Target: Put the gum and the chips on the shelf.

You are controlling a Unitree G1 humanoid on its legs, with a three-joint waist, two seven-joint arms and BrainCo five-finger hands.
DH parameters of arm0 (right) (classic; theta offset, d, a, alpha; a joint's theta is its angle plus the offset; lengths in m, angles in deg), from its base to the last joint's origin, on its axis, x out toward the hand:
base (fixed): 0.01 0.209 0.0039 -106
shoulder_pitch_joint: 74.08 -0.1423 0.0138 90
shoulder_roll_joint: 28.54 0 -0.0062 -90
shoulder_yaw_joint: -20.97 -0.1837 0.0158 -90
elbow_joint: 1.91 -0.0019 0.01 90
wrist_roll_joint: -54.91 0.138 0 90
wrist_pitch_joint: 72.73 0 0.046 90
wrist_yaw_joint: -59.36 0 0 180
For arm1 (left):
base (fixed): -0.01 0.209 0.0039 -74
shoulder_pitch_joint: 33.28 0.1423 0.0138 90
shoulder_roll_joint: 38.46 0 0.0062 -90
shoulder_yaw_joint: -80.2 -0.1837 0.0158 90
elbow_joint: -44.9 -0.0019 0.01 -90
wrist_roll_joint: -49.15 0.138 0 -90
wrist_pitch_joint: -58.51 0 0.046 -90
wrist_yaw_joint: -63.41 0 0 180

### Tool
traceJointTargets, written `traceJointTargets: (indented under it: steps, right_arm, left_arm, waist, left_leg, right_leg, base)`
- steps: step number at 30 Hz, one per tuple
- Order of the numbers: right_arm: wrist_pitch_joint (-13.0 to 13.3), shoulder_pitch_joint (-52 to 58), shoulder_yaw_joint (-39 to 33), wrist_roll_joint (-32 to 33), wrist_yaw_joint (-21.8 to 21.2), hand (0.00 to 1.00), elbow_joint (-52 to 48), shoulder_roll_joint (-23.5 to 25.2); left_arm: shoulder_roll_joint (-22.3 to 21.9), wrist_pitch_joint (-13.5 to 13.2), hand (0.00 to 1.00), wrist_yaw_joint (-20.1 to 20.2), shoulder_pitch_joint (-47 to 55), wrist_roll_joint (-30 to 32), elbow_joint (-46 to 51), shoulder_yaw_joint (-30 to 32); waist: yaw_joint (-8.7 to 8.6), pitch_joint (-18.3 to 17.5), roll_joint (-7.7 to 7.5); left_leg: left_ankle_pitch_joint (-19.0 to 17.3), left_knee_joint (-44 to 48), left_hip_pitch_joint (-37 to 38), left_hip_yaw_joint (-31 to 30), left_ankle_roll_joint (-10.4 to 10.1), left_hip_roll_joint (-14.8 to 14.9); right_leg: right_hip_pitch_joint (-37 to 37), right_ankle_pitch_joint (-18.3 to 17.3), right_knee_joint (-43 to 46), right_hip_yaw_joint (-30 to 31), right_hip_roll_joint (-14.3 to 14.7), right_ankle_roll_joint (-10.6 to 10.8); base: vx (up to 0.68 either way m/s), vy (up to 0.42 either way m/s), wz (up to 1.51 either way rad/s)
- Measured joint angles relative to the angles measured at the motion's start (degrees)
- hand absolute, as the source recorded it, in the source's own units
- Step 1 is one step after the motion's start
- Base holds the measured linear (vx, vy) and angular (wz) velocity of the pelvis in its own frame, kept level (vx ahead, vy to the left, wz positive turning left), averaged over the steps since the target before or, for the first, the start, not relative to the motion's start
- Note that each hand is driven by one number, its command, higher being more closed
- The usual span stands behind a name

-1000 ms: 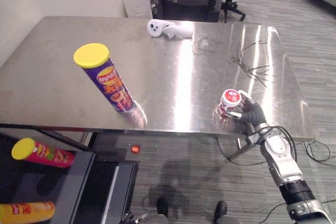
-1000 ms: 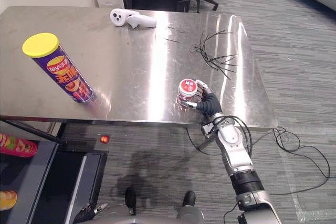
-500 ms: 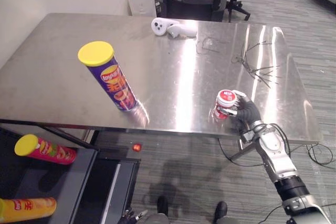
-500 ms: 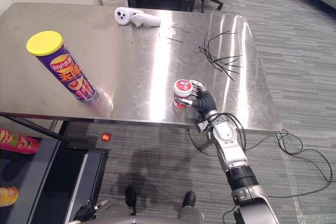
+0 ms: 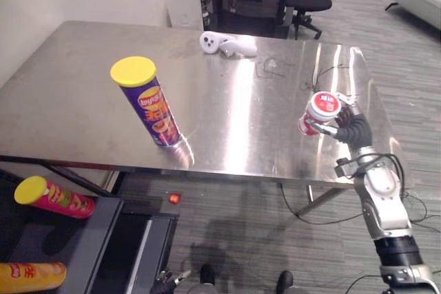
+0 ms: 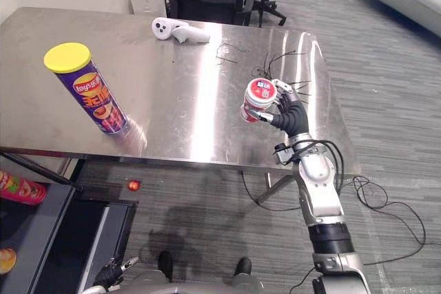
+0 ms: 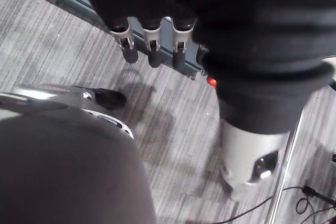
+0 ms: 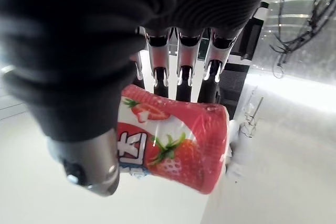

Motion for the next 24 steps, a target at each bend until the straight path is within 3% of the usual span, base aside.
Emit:
traceJointTargets:
  steps: [6,11,15,18,19,21,22,23,24]
  right_arm:
    - [0.01,3.93,-0.97,0.03,-0.86,1.0,-3.52,-0.3]
    - [0.0,5.96,-2.41,0.03,-1.17,1.0,-3.53,-0.29]
    - [-0.11,6.33,-1.9,0.18,-1.53,1.0,-2.47,0.04]
    - [-0.11,5.96,-1.64,0.33,-1.27,1.0,-0.79,0.79]
    - [-0.11,5.15,-1.33,0.51,-0.63,1.0,-0.43,1.39]
    - [-0.09,3.71,-1.12,1.62,0.01,1.0,-0.05,1.36]
    - [-0.11,2.75,-1.03,1.99,0.28,1.0,0.4,1.22]
    - [-0.12,1.93,-1.35,1.99,0.5,1.0,0.89,1.23]
    - [-0.12,1.28,-3.5,1.92,1.18,1.0,1.26,0.92]
  left_arm:
    - [-0.14,0.6,0.0,0.01,0.42,1.49,-0.11,1.01]
    - [-0.65,1.07,0.0,0.26,1.69,1.58,-0.18,1.64]
    - [-0.83,1.1,0.0,0.37,1.88,1.38,0.06,2.56]
    - [-1.37,1.14,0.0,0.52,1.86,1.01,0.11,3.68]
    - [-1.91,1.05,0.0,0.56,1.78,0.53,0.49,4.11]
    - [-2.67,1.12,0.0,0.38,1.11,-0.19,0.72,4.11]
    - [-2.85,1.19,0.0,0.26,0.86,-1.45,0.7,4.12]
    - [-2.6,1.48,0.0,-0.1,0.07,-1.87,0.24,4.42]
    - [-3.04,1.92,0.0,-0.38,-1.08,-1.86,-0.68,4.74]
  waist:
    - [-0.65,-1.58,0.09]
    - [-0.58,-2.86,1.13]
    - [-0.07,-2.51,1.69]
    - [0.55,-1.87,2.74]
    - [0.97,-1.97,3.0]
    - [0.94,-1.81,5.02]
    - [1.49,-1.77,5.18]
    - [2.58,-1.51,4.38]
    - [2.43,-1.2,3.97]
  left_leg:
    - [0.32,-0.02,-0.19,-0.99,-0.06,0.06]
    - [0.32,0.01,-0.13,-1.06,-0.42,0.23]
    - [-2.54,8.59,-4.76,-2.25,-0.67,1.81]
    - [-2.96,12.57,-8.63,-7.88,-1.47,2.86]
    - [-1.23,11.45,-10.17,-10.75,-2.02,3.24]
    - [2.09,7.23,-12.47,-16.0,-3.15,3.78]
    - [1.46,3.64,-12.62,-15.67,-2.51,4.84]
    - [-0.95,1.36,-13.28,-8.78,2.12,5.86]
    - [1.16,6.44,-16.13,4.61,5.71,6.0]
  right_leg:
    - [0.0,-0.03,0.69,-0.51,-0.01,0.02]
    - [-0.11,-0.18,1.31,-0.33,0.01,-0.09]
    - [-3.48,-3.35,8.42,-0.05,-0.19,-0.99]
    - [-2.72,-5.78,10.62,-4.33,0.76,-1.76]
    - [-3.02,-6.16,10.82,-7.2,1.35,-2.31]
    - [-3.99,-7.64,11.52,-12.93,2.39,-3.5]
    - [-4.11,-7.52,10.8,-15.44,3.15,-4.16]
    - [-4.12,-6.48,8.11,-18.85,2.63,-5.37]
    - [-4.22,-6.06,7.57,-24.28,0.28,-5.93]
  base:
    - [-0.04,-0.015,0.06]
    - [-0.04,-0.012,0.01]
    - [-0.05,-0.026,0.1]
    - [-0.12,-0.117,0.72]
    - [-0.16,-0.137,1.26]
    - [-0.16,-0.158,1.36]
    - [-0.17,-0.142,1.22]
    - [-0.19,-0.129,1.78]
    - [-0.15,-0.088,1.8]
